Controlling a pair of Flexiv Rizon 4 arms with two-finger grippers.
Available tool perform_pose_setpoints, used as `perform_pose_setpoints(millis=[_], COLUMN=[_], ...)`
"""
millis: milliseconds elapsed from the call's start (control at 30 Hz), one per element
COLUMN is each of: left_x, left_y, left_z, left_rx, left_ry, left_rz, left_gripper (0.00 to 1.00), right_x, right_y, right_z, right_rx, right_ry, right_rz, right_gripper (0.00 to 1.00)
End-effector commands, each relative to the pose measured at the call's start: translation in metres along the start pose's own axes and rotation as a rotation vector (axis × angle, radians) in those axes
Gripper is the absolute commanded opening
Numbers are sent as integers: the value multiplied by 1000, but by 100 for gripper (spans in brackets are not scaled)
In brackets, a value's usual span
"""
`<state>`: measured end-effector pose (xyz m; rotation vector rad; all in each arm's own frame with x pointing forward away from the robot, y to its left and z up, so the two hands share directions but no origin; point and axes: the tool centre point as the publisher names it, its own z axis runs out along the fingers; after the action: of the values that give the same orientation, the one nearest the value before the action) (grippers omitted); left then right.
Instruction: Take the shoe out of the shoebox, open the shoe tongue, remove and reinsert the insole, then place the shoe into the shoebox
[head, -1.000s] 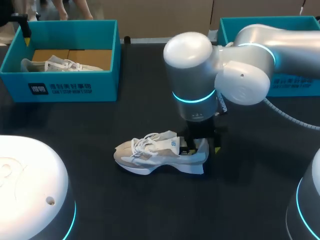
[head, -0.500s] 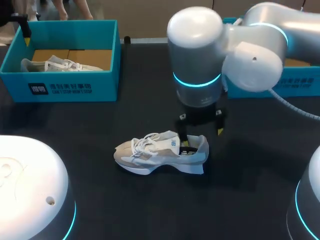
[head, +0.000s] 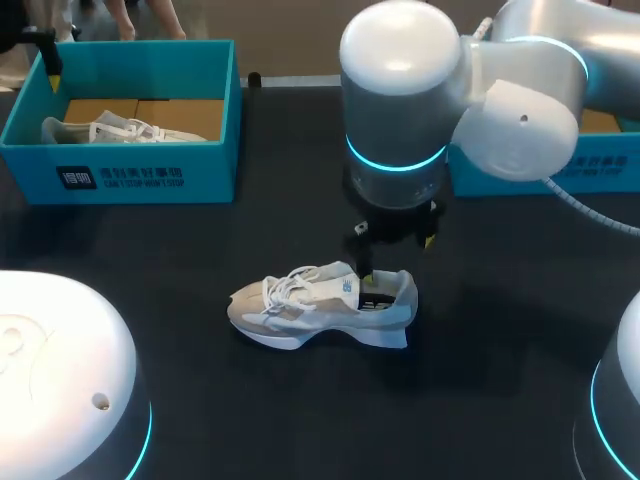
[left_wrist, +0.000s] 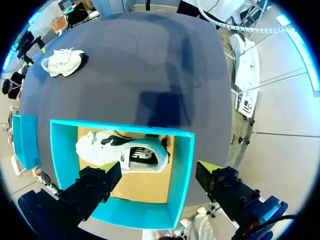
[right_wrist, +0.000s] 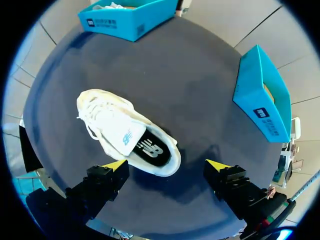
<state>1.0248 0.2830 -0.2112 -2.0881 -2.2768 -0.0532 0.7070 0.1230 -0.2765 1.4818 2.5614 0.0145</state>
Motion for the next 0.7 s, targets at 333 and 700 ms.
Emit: perform_pose_setpoints(millis=[333, 700], left_x=[0, 0], left_y=[-2, -2], left_z=[0, 0], left_rx=[-3, -3], left_ry=[2, 2], left_rz=[0, 0], left_gripper=[100, 100], right_x=[5, 9], right_y=[-14, -17], right_z=[-6, -8], right_rx=[-66, -105], right_ry=[41, 151], right_rz=[-468, -851], right_gripper=[100, 100])
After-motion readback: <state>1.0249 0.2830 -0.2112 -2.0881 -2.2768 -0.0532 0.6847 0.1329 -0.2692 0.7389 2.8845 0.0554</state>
